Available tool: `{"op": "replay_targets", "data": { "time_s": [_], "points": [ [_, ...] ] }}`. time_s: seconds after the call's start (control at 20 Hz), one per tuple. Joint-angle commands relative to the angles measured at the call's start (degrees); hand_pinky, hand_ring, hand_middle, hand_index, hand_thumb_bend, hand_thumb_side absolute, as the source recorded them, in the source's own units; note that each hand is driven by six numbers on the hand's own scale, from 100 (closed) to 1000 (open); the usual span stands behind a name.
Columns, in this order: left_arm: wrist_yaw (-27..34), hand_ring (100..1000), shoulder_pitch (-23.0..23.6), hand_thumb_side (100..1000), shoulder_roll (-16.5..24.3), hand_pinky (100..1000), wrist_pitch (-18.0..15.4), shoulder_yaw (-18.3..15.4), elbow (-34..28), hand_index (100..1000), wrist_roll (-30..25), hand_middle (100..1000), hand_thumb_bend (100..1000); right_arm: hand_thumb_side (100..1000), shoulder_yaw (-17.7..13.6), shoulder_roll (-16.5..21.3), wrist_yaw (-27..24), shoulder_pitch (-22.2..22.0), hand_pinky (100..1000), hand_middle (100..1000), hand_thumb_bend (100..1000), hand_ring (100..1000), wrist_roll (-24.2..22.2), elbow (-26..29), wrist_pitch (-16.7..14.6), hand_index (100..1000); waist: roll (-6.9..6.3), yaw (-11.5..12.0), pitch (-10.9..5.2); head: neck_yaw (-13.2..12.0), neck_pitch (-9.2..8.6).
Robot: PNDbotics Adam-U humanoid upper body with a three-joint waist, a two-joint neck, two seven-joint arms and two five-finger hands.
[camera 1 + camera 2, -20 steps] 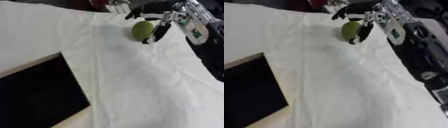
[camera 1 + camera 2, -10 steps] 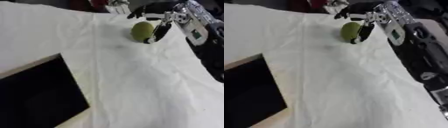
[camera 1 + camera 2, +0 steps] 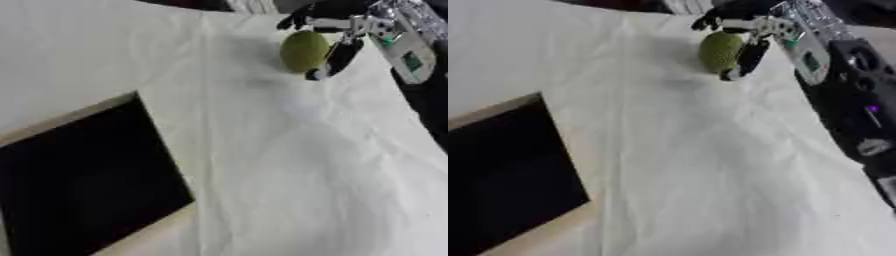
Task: Pick up objects on the table and place them in the box.
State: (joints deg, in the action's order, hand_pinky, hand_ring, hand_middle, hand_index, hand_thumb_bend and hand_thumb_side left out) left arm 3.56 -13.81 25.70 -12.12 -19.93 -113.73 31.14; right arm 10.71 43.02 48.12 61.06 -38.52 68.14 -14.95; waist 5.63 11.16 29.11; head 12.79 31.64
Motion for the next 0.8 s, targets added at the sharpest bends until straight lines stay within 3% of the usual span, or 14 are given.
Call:
{"op": "replay_targets", "data": {
  "time_s": [0.05, 0.4, 0.8],
  "points": [
    [-0.2, 555, -0.4, 575, 0.6, 507, 0.0, -0.2, -0.9, 729, -0.2, 566, 381, 100, -1.5, 1.0, 1.1, 1.3, 858, 880, 435, 876, 0.9, -1.3, 0.8, 981, -0.27, 0.2, -1.12, 0.0, -0.17],
    [-0.3, 554, -0.5, 578, 0.3, 507, 0.1, -0.1, -0.9, 729, -0.5, 566, 376, 100, -2.7, 0.6, 2.2, 1.5, 833, 841, 383, 851, 2.1, -3.1, 2.1, 959, -0.19, 0.2, -0.93, 0.2, -0.44],
    [-0.4, 552, -0.5, 583, 0.1, 507, 0.3, 0.0, -0.9, 728, -0.7, 565, 364, 100, -3.4, 0.2, 5.9, 1.6, 755, 691, 285, 739, 8.1, -2.0, 4.5, 837, -0.12, 0.4, -0.76, 0.6, -0.96]
  ]
}}
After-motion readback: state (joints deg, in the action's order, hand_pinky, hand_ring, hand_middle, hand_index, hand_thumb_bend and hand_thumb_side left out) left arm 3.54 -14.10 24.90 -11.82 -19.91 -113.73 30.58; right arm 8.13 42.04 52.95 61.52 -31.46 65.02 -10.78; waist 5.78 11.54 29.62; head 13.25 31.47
